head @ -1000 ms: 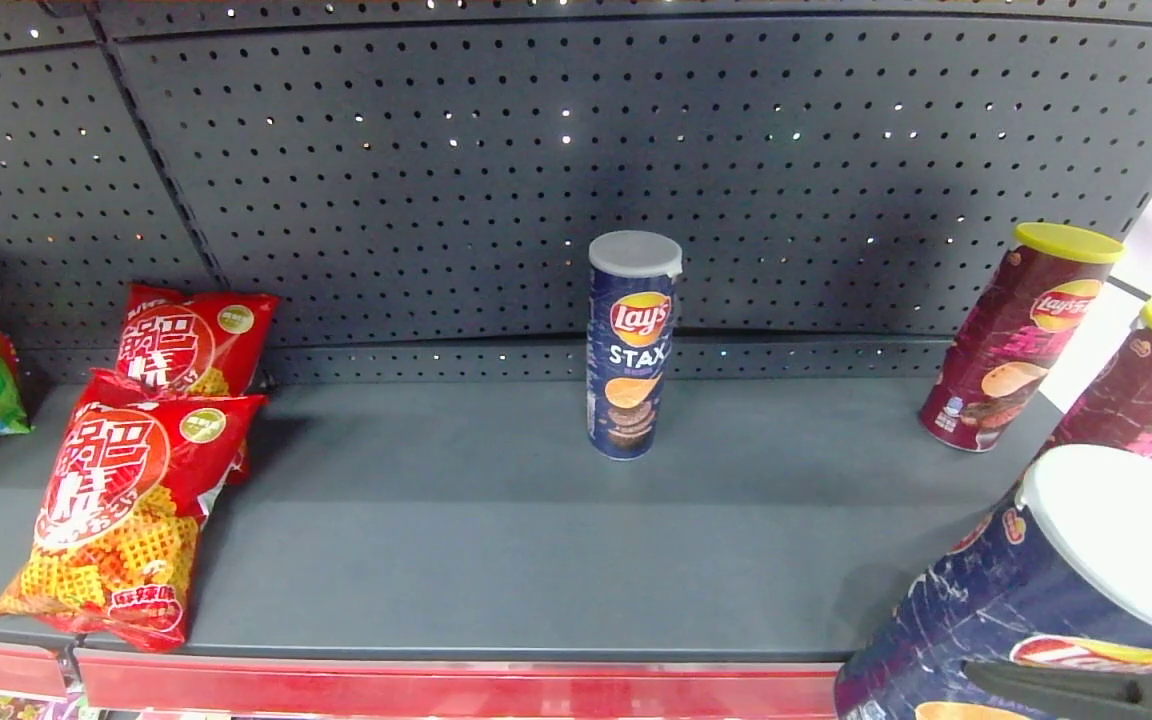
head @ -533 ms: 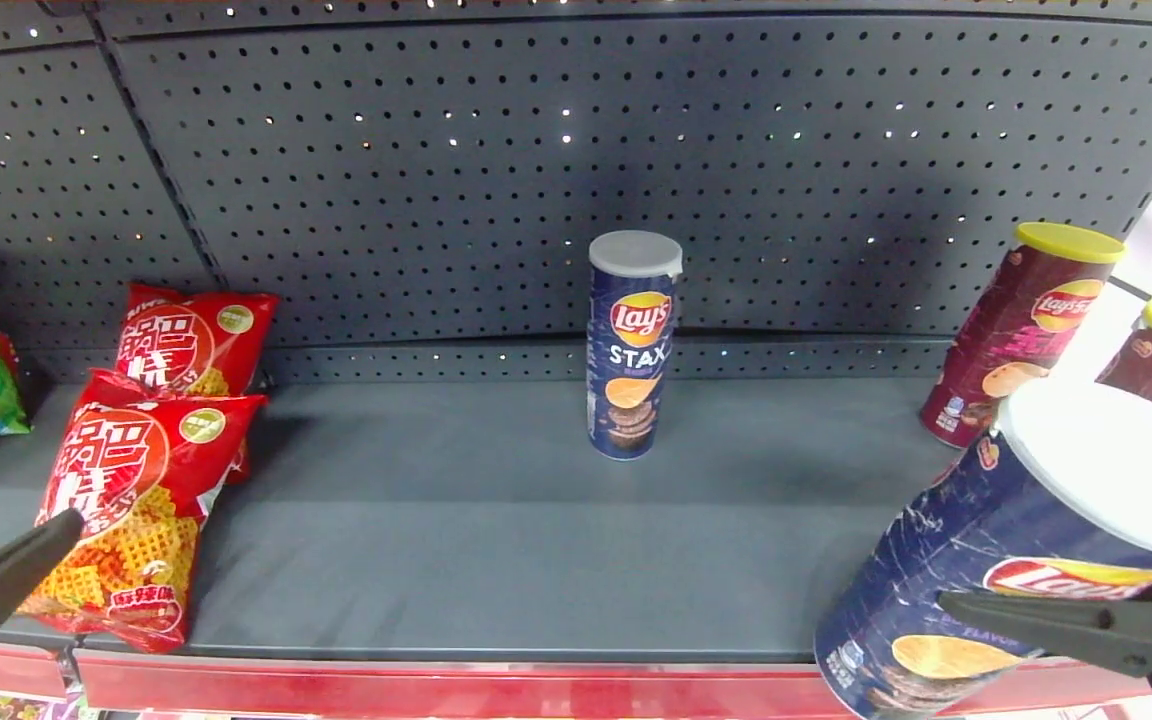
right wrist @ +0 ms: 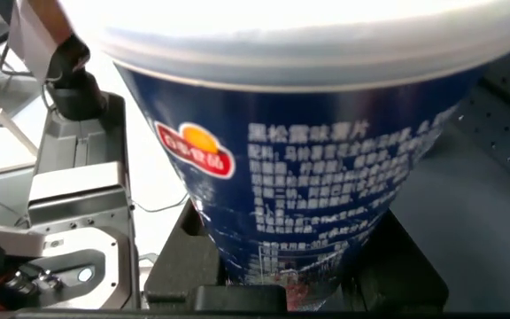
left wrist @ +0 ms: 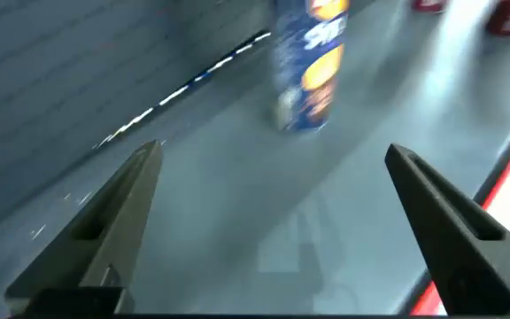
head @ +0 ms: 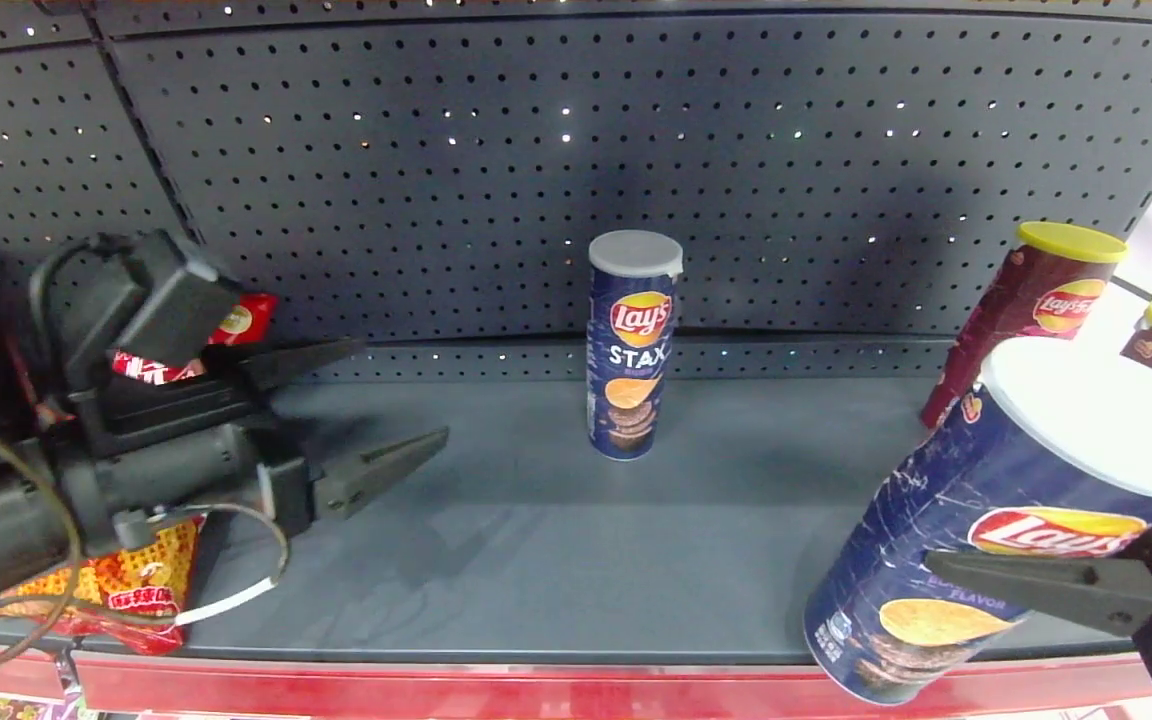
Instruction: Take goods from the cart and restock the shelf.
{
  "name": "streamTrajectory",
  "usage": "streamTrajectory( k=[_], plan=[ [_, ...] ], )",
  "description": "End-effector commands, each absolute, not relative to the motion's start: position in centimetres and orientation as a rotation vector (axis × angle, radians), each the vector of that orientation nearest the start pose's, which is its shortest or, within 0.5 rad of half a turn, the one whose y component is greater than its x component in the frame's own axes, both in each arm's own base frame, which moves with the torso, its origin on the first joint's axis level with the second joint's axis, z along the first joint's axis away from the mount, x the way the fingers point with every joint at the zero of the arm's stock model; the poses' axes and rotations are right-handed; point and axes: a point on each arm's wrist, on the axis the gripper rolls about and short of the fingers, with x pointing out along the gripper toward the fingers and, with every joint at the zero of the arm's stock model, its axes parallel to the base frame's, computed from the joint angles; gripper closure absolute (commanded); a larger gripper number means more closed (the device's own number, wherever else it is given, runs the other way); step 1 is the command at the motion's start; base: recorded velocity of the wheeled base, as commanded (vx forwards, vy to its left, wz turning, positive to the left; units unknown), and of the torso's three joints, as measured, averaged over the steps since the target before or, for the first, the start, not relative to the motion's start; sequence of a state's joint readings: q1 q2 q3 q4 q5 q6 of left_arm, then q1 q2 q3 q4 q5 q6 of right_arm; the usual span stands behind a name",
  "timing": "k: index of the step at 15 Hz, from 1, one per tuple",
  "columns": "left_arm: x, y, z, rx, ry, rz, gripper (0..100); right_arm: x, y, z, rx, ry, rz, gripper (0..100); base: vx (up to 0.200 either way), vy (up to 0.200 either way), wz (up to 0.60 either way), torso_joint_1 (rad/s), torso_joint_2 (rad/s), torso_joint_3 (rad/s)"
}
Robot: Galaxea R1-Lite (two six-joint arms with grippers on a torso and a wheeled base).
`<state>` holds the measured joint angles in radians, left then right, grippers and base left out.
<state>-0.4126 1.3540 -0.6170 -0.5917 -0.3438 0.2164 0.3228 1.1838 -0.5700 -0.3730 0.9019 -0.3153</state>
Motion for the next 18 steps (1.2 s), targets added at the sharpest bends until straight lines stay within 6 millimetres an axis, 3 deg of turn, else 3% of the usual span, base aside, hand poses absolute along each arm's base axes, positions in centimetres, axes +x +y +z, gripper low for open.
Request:
streamTrajectory(
  k=[1, 7, 13, 18],
  plan=[
    [24.7, -14.8, 20.5, 0.219, 0.115, -0.877, 0, 15.2, 6.9, 22.0, -0.201, 0.042, 1.239, 100, 0.000, 0.000, 0.00, 0.000, 0.00, 0.000],
    [28.4, -18.3, 19.0, 0.216, 0.123, -0.951, 0, 15.6, 6.6, 21.7, -0.194, 0.061, 1.215, 100, 0.000, 0.000, 0.00, 0.000, 0.00, 0.000],
    [31.0, -19.7, 17.2, 0.217, 0.142, -0.948, 0, 15.7, 6.6, 21.5, -0.189, 0.077, 1.202, 100, 0.000, 0.000, 0.00, 0.000, 0.00, 0.000],
    [32.4, -20.6, 17.2, 0.213, 0.120, -0.946, 0, 15.5, 6.5, 20.8, -0.178, 0.103, 1.204, 100, 0.000, 0.000, 0.00, 0.000, 0.00, 0.000]
  ],
)
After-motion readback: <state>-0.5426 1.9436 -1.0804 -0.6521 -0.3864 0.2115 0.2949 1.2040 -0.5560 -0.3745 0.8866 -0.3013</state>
